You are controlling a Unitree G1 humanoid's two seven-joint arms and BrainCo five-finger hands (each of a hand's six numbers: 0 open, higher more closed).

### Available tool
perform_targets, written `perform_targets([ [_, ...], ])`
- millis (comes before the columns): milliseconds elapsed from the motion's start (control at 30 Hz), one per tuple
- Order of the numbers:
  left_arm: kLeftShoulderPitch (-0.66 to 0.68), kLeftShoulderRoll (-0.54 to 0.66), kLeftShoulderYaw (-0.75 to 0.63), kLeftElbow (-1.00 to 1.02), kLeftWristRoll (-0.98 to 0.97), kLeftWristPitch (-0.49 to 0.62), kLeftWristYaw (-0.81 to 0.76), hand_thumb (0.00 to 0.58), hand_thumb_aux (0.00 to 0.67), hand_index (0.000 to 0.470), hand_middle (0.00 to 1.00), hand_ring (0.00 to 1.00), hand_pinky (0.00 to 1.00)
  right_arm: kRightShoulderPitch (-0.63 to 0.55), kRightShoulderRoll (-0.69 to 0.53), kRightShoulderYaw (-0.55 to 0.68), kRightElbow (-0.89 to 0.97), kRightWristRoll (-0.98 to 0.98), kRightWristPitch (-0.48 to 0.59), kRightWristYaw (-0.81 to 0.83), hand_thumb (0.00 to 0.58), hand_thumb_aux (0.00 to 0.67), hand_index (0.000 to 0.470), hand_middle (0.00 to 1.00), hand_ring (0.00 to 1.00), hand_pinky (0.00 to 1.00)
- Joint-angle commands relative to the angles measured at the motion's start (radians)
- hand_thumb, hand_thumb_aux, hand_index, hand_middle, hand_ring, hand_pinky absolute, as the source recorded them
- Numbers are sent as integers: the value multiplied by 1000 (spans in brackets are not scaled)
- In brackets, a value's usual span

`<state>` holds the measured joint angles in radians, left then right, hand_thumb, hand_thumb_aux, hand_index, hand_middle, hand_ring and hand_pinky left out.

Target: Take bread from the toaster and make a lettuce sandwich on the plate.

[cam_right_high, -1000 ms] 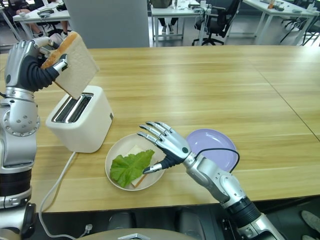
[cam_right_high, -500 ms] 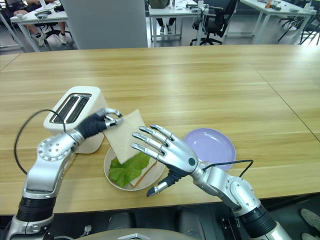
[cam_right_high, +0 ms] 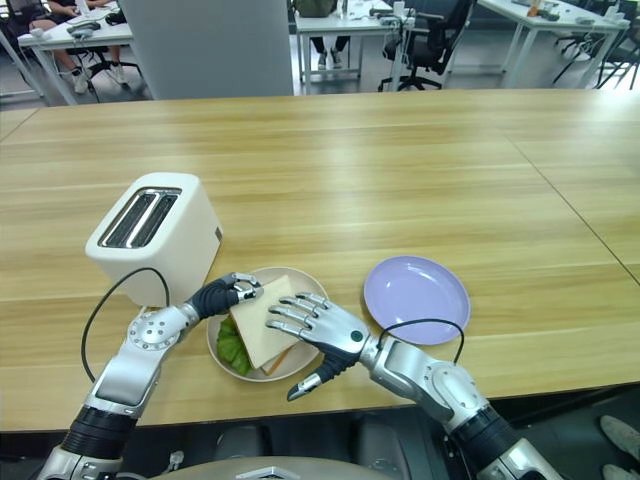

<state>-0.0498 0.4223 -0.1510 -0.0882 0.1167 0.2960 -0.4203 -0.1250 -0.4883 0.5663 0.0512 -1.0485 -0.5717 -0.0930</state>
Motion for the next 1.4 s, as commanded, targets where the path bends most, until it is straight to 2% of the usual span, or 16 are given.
perform_targets([
  [33,-5,-1,-35,57,58,-39,34,580,670,460,1000,1000,1000,-28,18,42,55,2,10,60,0,0,0,0,0,0],
  [200,-15,25,-97,86,193,-106,101,580,670,460,1000,1000,1000,-58,34,81,116,7,17,124,0,0,0,0,0,0],
  [233,-18,33,-109,87,223,-125,114,468,376,258,682,682,682,-62,34,89,125,10,17,136,0,0,0,0,0,0],
  [267,-22,40,-119,84,255,-146,136,310,213,146,612,612,612,-68,34,98,133,7,16,145,0,0,0,0,0,0],
  [300,-29,50,-129,77,298,-174,168,5,3,2,502,502,502,-71,32,105,138,7,16,158,0,0,0,0,0,0],
  [333,-40,67,-141,69,355,-208,206,5,3,2,502,502,502,-75,29,113,141,5,17,172,0,0,0,0,0,0],
  [367,-54,86,-144,57,412,-239,254,0,0,0,71,71,71,-79,23,122,142,-9,19,182,0,0,0,0,0,0],
  [667,-132,237,90,-149,608,-448,607,0,0,0,0,0,0,-108,-90,105,157,-88,94,215,0,0,0,0,0,0],
  [1000,-40,144,167,-190,93,-557,350,83,50,34,0,0,0,-52,-70,-100,65,221,105,103,0,0,0,0,0,0],
  [1033,-25,145,158,-195,47,-577,305,530,473,325,0,0,0,-41,-56,-130,45,298,89,106,0,0,0,0,0,0],
  [1067,-12,143,154,-200,-4,-589,263,530,473,325,0,0,0,-28,-41,-153,28,382,66,113,0,0,0,0,0,0],
  [1100,2,141,146,-205,-75,-591,209,580,670,460,35,35,35,-14,-26,-172,7,476,44,132,0,0,0,0,0,0],
  [1167,37,152,131,-217,-188,-616,107,580,670,460,624,624,624,22,4,-193,-60,703,24,202,555,531,364,0,0,0],
  [1200,62,165,115,-232,-253,-627,38,580,670,460,831,831,831,39,7,-193,-94,805,21,250,580,670,460,784,784,784],
  [1233,92,184,98,-247,-286,-662,-22,580,670,460,859,859,859,58,1,-185,-129,912,20,311,580,670,460,1000,1000,1000],
  [1400,234,283,-2,-333,-420,-666,-282,580,670,460,957,957,957,154,-134,-84,-241,1222,57,672,580,670,460,1000,1000,1000],
])
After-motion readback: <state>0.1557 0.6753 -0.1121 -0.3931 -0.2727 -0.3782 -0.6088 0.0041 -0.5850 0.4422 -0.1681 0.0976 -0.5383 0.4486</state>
